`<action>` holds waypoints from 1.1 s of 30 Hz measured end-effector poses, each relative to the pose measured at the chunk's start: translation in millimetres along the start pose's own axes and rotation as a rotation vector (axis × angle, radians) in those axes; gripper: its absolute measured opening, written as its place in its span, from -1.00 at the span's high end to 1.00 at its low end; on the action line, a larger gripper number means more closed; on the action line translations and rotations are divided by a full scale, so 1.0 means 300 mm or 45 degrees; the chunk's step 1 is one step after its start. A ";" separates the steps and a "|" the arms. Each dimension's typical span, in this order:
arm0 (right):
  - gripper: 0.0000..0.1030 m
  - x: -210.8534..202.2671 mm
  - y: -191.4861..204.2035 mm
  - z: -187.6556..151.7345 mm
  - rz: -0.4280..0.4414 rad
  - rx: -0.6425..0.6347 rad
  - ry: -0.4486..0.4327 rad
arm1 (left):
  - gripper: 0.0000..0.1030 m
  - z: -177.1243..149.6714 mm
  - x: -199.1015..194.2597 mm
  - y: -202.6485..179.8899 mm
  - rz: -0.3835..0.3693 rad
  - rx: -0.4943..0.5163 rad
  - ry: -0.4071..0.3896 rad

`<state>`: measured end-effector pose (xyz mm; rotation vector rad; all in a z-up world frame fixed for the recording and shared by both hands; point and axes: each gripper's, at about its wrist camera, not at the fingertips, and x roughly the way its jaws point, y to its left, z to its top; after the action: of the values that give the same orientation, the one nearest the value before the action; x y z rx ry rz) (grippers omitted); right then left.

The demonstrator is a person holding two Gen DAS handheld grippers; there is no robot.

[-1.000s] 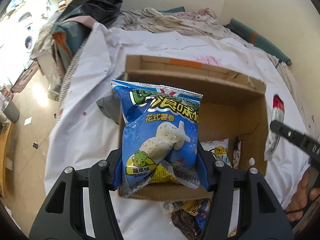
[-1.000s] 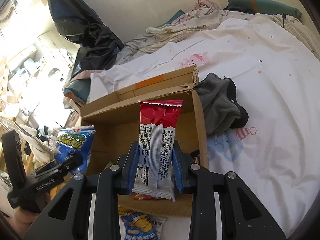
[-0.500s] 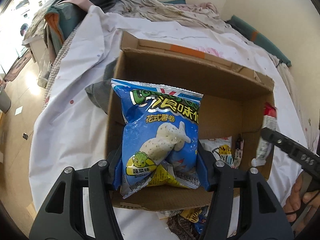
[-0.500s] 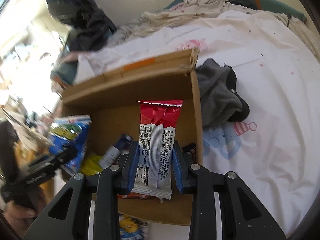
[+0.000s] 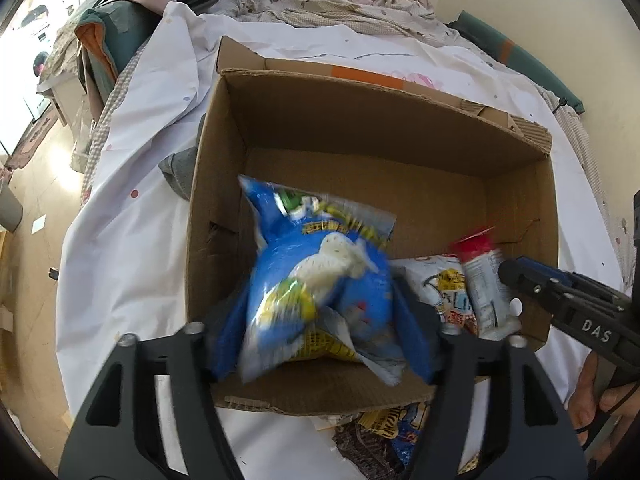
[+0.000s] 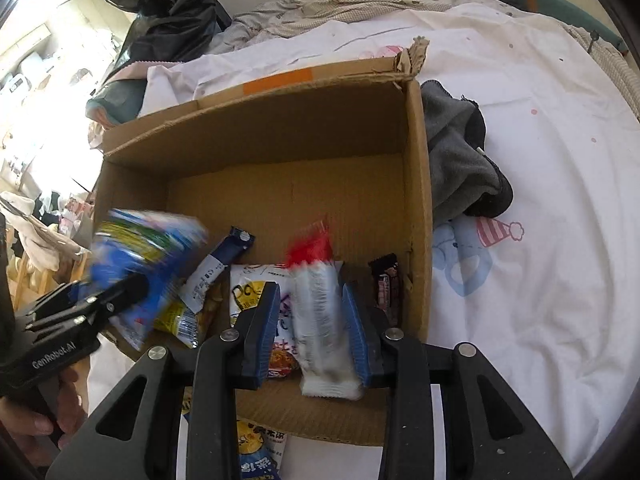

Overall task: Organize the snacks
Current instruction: 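Carry the blue chip bag and red-white bar into the box and open both tools, then move both tools back and grasp the yellow-blue chip bag with the right tool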

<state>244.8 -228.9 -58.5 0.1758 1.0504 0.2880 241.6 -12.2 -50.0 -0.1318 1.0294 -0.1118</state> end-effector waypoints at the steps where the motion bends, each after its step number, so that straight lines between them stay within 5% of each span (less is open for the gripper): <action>1: 0.30 -0.003 0.002 0.000 0.004 -0.003 -0.003 | -0.59 -0.001 -0.002 0.002 0.000 -0.003 0.000; 2: 0.25 -0.003 0.004 0.002 0.003 -0.003 -0.001 | -0.68 -0.002 -0.007 0.003 0.000 -0.012 -0.005; 5: -0.35 -0.016 0.004 0.003 0.032 0.012 -0.014 | -0.72 -0.002 -0.018 0.001 -0.012 -0.014 -0.011; 33: -0.35 -0.186 -0.017 -0.117 0.027 0.100 -0.089 | -0.72 -0.091 -0.217 0.107 0.059 -0.098 -0.102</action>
<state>188.9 -251.2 -31.0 0.2660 0.9913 0.2581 185.9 28.0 -14.1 -0.1809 0.9563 -0.0248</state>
